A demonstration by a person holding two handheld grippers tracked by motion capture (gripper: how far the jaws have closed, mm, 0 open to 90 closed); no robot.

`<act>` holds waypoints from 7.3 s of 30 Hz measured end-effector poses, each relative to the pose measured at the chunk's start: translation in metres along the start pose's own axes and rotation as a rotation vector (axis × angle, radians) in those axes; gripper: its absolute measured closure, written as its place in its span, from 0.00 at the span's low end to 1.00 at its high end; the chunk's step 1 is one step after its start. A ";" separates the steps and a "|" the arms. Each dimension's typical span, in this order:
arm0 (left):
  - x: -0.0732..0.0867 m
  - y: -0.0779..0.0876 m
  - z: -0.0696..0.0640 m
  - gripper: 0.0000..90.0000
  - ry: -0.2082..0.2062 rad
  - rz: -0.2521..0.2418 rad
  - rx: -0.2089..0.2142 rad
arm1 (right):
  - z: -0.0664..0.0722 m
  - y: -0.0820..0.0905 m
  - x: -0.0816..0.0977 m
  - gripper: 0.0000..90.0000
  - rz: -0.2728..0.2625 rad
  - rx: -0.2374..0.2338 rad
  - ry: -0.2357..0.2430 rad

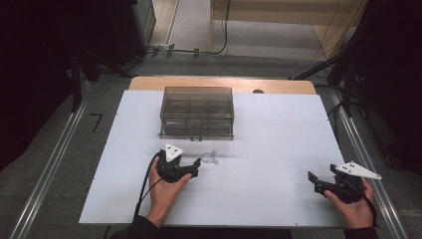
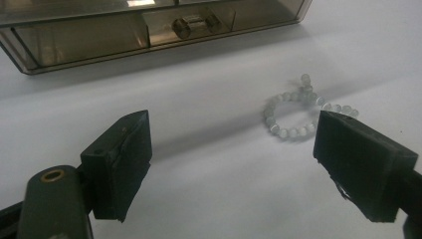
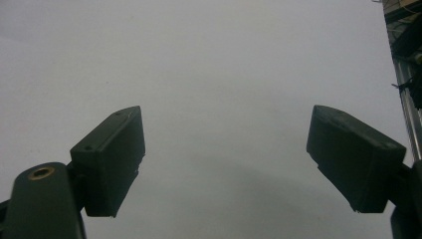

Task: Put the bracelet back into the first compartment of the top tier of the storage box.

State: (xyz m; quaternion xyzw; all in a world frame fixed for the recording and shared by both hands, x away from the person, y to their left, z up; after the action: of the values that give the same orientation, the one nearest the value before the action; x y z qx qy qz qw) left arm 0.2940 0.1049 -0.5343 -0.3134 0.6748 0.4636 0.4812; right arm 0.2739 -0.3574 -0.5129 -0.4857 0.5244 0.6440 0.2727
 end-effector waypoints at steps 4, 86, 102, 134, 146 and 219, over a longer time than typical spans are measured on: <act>0.000 -0.002 -0.002 0.20 -0.003 0.004 0.012 | 0.000 0.000 0.000 0.16 0.002 0.000 -0.001; -0.005 -0.033 -0.038 0.98 -0.076 0.084 0.278 | -0.002 -0.003 0.002 0.16 0.024 -0.005 -0.006; -0.021 -0.018 -0.029 0.98 0.000 0.023 0.281 | -0.003 -0.003 0.003 0.16 0.025 -0.005 -0.005; -0.049 0.021 -0.002 0.98 0.085 -0.074 0.250 | -0.003 -0.004 0.003 0.16 0.030 -0.006 -0.010; -0.058 0.028 0.009 0.98 0.082 -0.102 0.216 | -0.003 -0.004 0.004 0.16 0.036 -0.004 -0.011; -0.091 0.032 0.057 0.98 0.136 -0.273 0.090 | -0.003 -0.007 0.005 0.16 0.048 -0.001 -0.005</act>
State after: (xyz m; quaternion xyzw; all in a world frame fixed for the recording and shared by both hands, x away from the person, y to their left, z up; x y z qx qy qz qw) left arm 0.3180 0.1672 -0.4446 -0.4110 0.6770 0.3408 0.5065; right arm 0.2787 -0.3585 -0.5200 -0.4715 0.5350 0.6518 0.2582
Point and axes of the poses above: each handheld gripper's, and its own axes: y roughly backward along the jaws, x roughly out of its underside, z roughly to its left, the point moved 3 cm from there along -y, roughly forward along the jaws, and after that the axes turned 14 degrees about -z, right-handed, at the moved point
